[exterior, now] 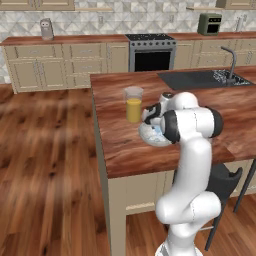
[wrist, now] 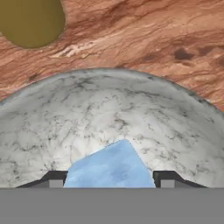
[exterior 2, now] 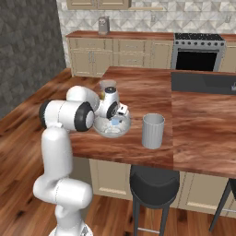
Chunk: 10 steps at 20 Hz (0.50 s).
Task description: There are two ice cubes in the ice bowl. Place both ice cubes in the glass cup.
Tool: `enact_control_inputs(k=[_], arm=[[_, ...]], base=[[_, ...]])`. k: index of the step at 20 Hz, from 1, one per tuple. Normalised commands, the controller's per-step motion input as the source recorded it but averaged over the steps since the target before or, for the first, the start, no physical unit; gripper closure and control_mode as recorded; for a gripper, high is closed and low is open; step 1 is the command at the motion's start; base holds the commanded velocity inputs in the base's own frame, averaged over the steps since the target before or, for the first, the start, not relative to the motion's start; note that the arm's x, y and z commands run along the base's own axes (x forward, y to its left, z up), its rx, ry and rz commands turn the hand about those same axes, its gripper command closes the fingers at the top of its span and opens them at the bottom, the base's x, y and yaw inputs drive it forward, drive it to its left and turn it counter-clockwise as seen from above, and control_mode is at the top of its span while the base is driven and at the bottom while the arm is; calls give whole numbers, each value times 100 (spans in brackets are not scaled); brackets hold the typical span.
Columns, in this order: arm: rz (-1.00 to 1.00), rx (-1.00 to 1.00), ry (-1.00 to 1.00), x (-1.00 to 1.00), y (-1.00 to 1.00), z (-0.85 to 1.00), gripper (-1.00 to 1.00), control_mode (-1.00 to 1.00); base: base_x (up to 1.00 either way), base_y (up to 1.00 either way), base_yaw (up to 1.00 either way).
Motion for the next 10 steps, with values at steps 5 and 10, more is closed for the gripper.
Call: enact_control_inputs(k=[5, 10], arm=[[-11, 2, -5, -69, 0, 100, 100, -100], [-3, 10, 5, -100, 3, 100, 100, -100]], base=[[0, 0, 0], [0, 0, 0]])
